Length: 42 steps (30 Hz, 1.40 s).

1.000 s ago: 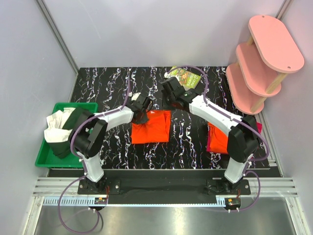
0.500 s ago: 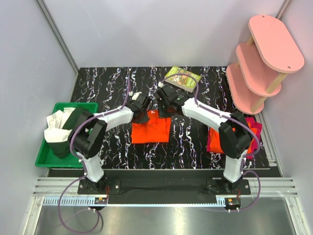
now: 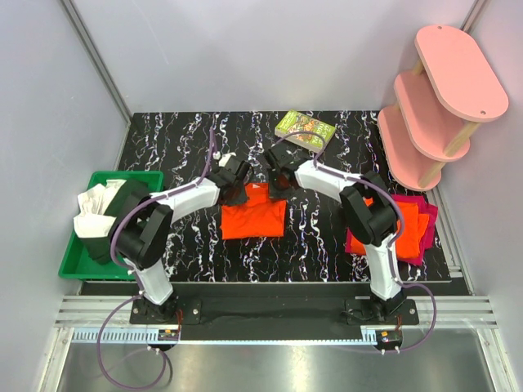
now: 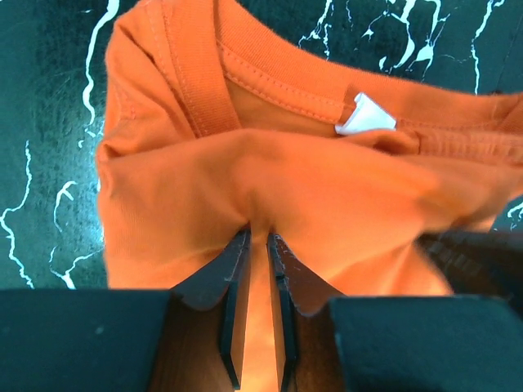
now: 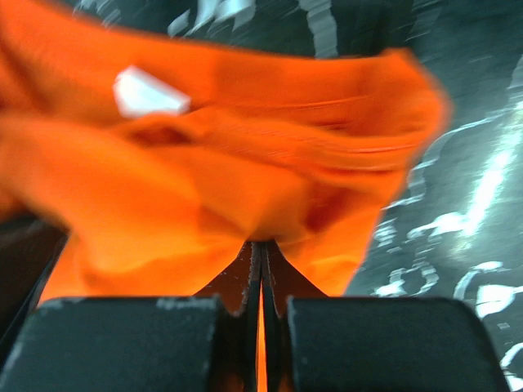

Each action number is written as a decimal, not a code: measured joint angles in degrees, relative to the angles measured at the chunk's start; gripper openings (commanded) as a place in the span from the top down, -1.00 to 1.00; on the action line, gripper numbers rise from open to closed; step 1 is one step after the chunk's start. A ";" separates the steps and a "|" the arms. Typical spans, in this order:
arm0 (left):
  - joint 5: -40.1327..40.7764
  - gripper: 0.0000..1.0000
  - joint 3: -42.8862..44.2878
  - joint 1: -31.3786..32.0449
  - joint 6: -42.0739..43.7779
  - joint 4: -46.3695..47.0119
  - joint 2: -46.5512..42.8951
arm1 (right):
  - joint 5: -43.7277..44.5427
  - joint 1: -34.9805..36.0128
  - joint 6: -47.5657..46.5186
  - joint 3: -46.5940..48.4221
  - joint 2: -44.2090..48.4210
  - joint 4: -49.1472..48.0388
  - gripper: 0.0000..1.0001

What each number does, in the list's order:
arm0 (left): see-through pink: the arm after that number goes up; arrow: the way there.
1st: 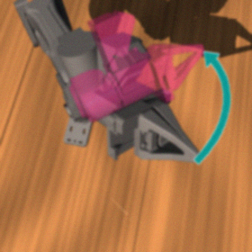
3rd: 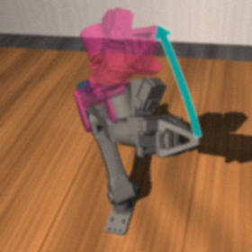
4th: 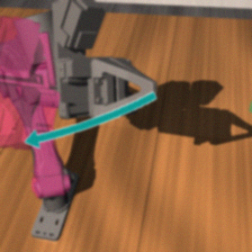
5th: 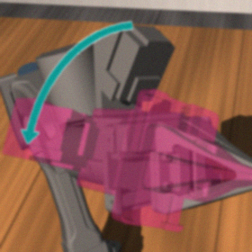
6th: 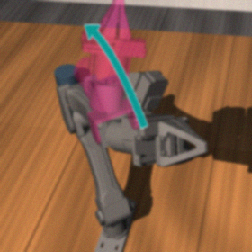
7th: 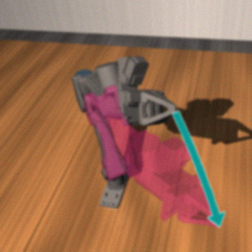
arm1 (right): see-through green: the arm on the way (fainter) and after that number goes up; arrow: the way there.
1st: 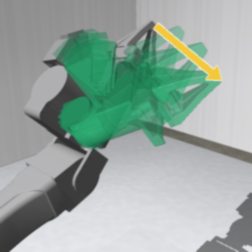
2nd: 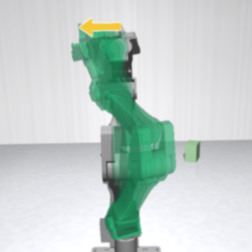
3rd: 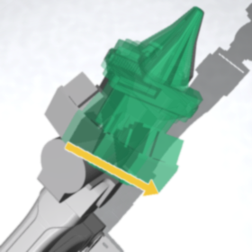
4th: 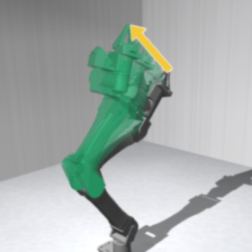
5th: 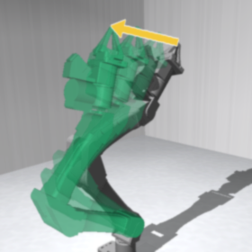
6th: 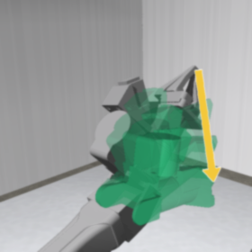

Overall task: Fold and stack the t-shirts
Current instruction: Smooth out wrinkles on the folded tshirt

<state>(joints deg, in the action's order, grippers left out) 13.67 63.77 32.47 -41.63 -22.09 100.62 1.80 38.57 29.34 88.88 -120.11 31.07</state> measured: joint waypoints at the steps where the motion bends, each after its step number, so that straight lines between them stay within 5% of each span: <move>1: 0.00 0.60 -0.26 0.00 0.00 -0.02 -0.31 | -0.42 -1.14 0.83 0.00 -0.22 -0.15 1.00; 17: 0.17 0.58 -2.51 0.07 0.24 -0.81 -3.13 | -4.83 -6.99 3.48 2.47 -3.74 -4.46 0.99; 24: 2.29 0.54 -2.19 0.04 1.09 -1.01 -8.57 | -4.31 -6.27 3.30 -1.44 7.93 -4.28 0.98; 30: 2.10 0.58 3.04 0.02 1.77 -1.57 -2.36 | -4.61 -0.76 2.91 -6.32 18.64 -6.05 1.00; 42: -0.46 0.59 8.33 -0.07 1.07 -2.84 8.37 | -7.58 4.55 3.04 -17.38 12.83 -4.90 1.00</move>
<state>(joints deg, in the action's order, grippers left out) 13.21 72.10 32.40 -40.56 -24.93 108.99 -5.78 43.11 32.38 71.50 -107.28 26.17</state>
